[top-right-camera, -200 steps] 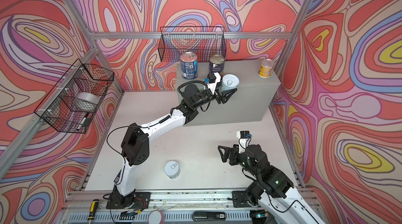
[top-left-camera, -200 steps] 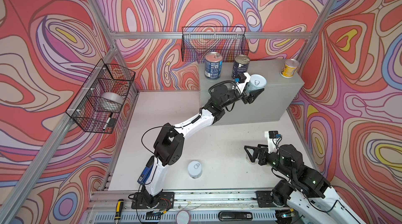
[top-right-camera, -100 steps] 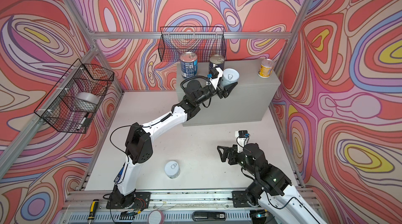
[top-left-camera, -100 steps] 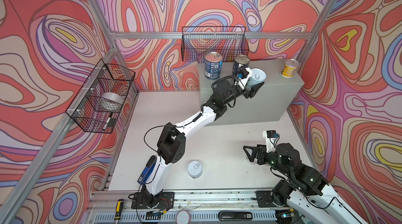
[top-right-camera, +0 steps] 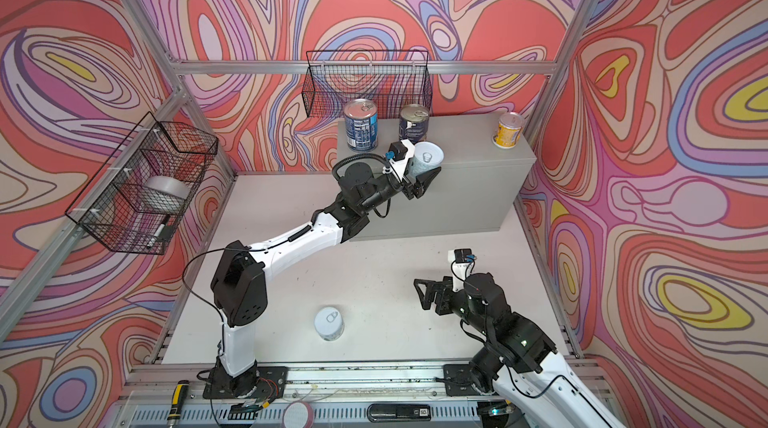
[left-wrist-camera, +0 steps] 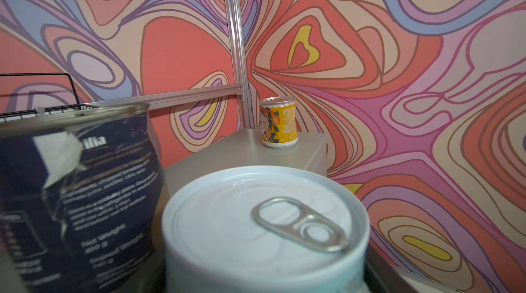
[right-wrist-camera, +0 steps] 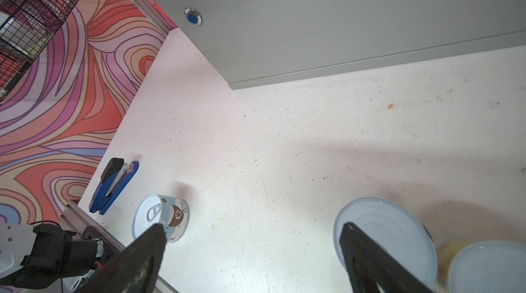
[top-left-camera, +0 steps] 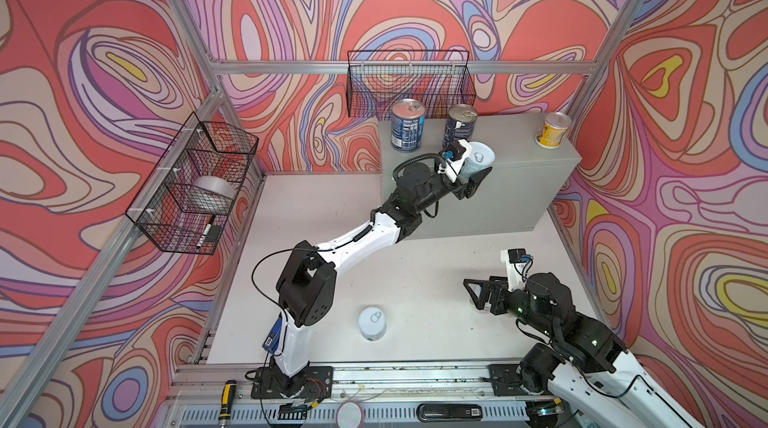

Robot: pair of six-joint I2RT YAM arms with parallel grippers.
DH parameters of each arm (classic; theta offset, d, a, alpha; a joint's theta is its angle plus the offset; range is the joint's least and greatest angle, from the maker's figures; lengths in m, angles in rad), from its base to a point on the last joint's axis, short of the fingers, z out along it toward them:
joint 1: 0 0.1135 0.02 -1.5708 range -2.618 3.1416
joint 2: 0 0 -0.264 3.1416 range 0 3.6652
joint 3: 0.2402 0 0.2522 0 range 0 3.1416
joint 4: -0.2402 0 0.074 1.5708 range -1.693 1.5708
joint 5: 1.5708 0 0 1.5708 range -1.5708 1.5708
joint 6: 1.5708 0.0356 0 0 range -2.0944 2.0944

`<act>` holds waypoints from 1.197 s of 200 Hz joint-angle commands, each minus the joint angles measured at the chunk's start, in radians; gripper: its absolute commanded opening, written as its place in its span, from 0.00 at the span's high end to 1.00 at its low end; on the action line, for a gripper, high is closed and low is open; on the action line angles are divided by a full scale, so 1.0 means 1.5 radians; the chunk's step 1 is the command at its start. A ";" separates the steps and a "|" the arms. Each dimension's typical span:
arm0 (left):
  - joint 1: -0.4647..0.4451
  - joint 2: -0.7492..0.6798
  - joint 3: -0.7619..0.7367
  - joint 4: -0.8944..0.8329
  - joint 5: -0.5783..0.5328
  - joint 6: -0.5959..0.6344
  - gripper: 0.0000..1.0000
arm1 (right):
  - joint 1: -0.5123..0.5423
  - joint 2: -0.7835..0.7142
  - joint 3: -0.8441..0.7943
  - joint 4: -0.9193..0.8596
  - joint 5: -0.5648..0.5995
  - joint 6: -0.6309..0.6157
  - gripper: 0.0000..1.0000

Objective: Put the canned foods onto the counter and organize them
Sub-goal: 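Carry the white pull-tab can with the left gripper over the cabinet top, then lower the white can with the left gripper beside the navy cans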

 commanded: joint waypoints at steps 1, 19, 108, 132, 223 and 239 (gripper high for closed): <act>0.001 -0.071 -0.024 0.053 -0.040 0.034 0.75 | -0.001 0.007 -0.010 0.014 -0.007 -0.007 0.02; 0.001 -0.093 -0.040 0.045 -0.075 0.058 0.75 | -0.001 0.013 -0.009 0.015 -0.009 -0.007 0.02; 0.008 -0.102 -0.027 0.039 -0.277 0.132 0.77 | -0.001 0.037 -0.007 0.022 -0.024 -0.017 0.02; 0.018 -0.091 -0.009 0.015 -0.299 0.121 0.73 | -0.001 0.042 -0.006 0.022 -0.029 -0.022 0.02; 0.034 -0.047 -0.005 0.018 -0.278 0.082 0.73 | -0.001 0.044 -0.010 0.025 -0.032 -0.021 0.02; 0.035 -0.043 -0.011 0.027 -0.277 0.076 0.73 | -0.001 0.044 -0.010 0.024 -0.031 -0.020 0.01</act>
